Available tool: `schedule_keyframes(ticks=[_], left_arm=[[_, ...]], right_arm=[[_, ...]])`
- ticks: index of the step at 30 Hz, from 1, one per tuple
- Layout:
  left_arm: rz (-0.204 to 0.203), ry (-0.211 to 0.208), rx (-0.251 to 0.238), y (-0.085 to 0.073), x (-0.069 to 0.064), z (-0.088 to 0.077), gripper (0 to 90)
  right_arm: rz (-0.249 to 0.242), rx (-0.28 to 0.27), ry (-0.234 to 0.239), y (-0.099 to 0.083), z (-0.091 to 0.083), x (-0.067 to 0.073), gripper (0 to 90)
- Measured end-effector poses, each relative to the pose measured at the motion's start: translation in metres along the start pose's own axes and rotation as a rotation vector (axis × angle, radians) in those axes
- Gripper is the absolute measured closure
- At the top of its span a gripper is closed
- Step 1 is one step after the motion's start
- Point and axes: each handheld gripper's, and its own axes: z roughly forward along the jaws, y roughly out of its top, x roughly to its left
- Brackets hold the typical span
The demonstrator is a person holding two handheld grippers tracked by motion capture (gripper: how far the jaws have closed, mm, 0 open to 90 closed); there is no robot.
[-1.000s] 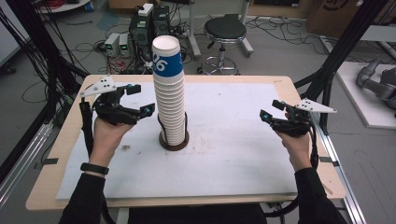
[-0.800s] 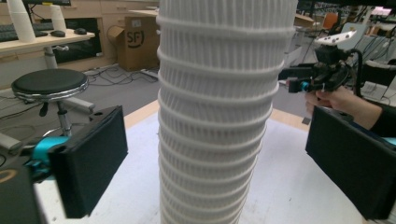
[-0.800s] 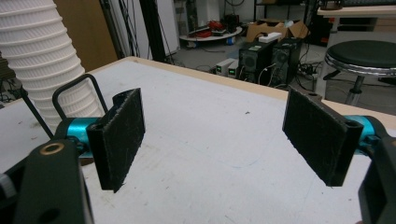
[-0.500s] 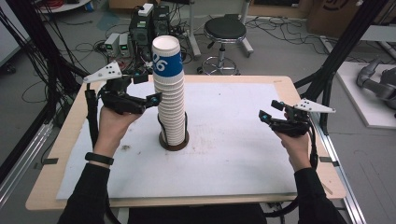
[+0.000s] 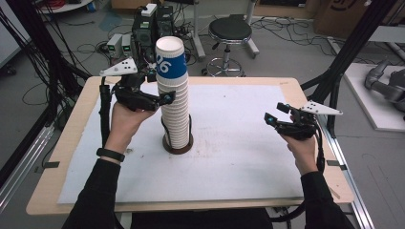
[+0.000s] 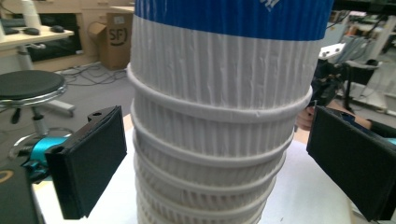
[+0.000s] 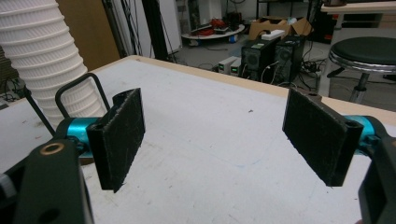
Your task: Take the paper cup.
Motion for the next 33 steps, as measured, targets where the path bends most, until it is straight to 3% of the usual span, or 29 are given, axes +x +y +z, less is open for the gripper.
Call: schedule_keyframes(ticks=[14, 19, 22, 29, 33], left_arm=[[-0.001, -0.025, 0.009, 0.000, 0.004, 0.012, 4.9], [-0.002, -0.032, 0.008, 0.001, 0.004, 0.015, 5.5], [0.004, -0.029, 0.005, 0.001, 0.005, 0.014, 11.4], [0.002, -0.032, -0.006, -0.001, 0.006, 0.014, 11.6], [0.000, -0.031, -0.007, -0.001, 0.006, 0.013, 11.7]], right_arm=[[-0.007, 0.001, 0.022, 0.001, 0.004, 0.005, 21.3], [-0.001, 0.007, 0.054, 0.004, 0.007, 0.009, 21.3], [0.001, 0.005, 0.070, 0.006, 0.008, 0.013, 21.3], [-0.016, 0.004, 0.097, 0.014, 0.013, 0.023, 21.5], [-0.008, -0.031, 0.148, 0.026, 0.013, 0.031, 21.5]])
